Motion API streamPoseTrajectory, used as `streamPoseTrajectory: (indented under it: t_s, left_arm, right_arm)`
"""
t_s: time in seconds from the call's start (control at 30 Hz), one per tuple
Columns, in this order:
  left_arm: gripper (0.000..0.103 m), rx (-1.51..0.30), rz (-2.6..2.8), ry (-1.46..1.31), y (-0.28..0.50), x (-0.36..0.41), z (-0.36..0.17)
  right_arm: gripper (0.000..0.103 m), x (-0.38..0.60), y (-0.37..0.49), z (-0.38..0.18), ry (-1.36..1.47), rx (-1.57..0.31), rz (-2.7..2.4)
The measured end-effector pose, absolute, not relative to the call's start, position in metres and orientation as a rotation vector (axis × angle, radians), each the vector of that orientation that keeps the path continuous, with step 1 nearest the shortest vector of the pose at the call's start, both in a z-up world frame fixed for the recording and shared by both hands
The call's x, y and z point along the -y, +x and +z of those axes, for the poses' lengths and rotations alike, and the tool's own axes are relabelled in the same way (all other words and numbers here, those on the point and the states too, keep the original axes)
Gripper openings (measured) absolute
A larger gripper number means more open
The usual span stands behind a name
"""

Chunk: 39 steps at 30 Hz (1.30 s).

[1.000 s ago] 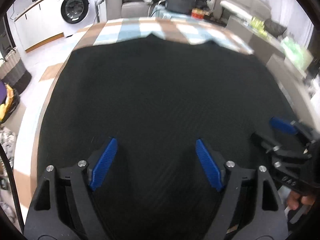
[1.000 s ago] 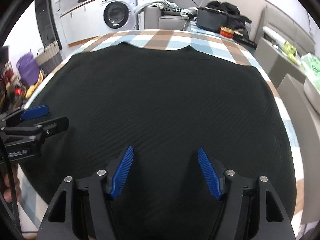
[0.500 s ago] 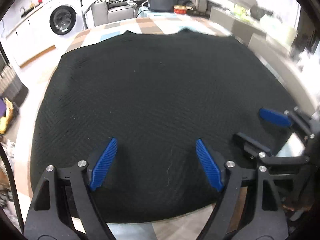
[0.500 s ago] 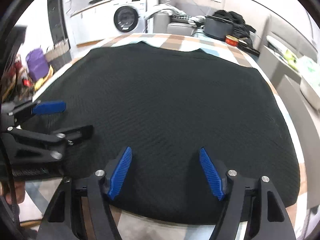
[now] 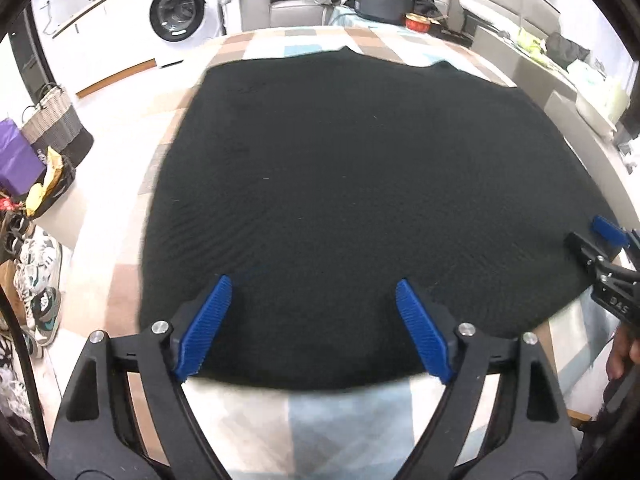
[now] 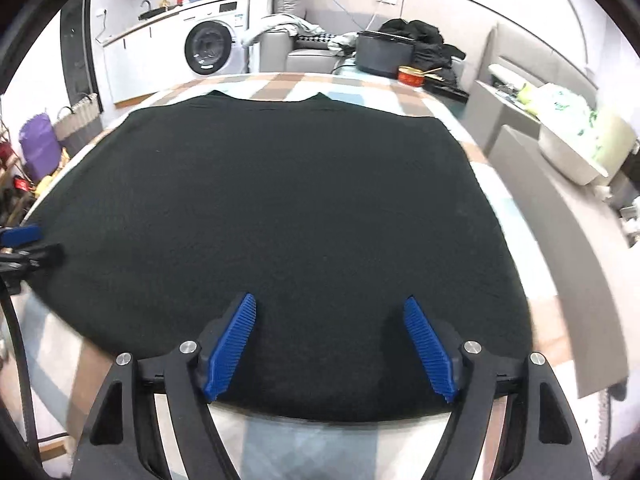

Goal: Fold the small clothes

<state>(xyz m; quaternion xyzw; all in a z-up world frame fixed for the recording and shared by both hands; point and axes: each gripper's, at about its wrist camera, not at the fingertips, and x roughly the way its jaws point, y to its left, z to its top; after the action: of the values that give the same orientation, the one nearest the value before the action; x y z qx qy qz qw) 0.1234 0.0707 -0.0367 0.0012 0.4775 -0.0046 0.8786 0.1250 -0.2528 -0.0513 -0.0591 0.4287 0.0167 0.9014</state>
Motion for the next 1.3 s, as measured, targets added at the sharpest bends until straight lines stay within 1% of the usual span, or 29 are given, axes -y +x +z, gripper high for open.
streamPoseTrajectory:
  t_s: [0.27, 0.4, 0.57, 0.63, 0.83, 0.93, 1.03, 1.1, 1.3]
  left_arm:
    - [0.084, -0.986, 0.073, -0.083, 0.095, -0.108, -0.023]
    - [0.084, -1.002, 0.108, -0.154, 0.090, -0.131, -0.026]
    - [0.084, -1.033, 0.135, -0.386, 0.089, -0.167, -0.039]
    - [0.084, -0.997, 0.140, -0.443, 0.090, -0.173, -0.038]
    - [0.084, -0.935, 0.151, -0.573, 0.109, -0.183, -0.040]
    - [0.084, -0.913, 0.156, -0.585, 0.116, -0.185, -0.043]
    - [0.076, -0.929, 0.178, -0.537, 0.119, -0.180, -0.045]
    - [0.076, -0.942, 0.176, -0.535, 0.112, -0.181, -0.045]
    - [0.076, -0.924, 0.128, -0.739, 0.068, -0.192, -0.049]
  right_arm:
    - [0.078, 0.241, 0.134, -0.050, -0.103, -0.895, 0.070]
    - [0.078, 0.221, 0.132, -0.056, -0.156, -0.903, 0.138]
    - [0.078, 0.236, 0.130, -0.056, -0.112, -0.916, 0.125]
    - [0.078, 0.242, 0.128, -0.055, -0.091, -0.915, 0.128]
    - [0.078, 0.243, 0.127, -0.055, -0.071, -0.918, 0.143]
    - [0.078, 0.238, 0.128, -0.053, -0.084, -0.923, 0.148]
    - [0.078, 0.232, 0.127, -0.051, -0.095, -0.922, 0.158]
    - [0.078, 0.228, 0.125, -0.048, -0.111, -0.915, 0.164]
    - [0.078, 0.220, 0.117, -0.043, -0.113, -0.903, 0.193]
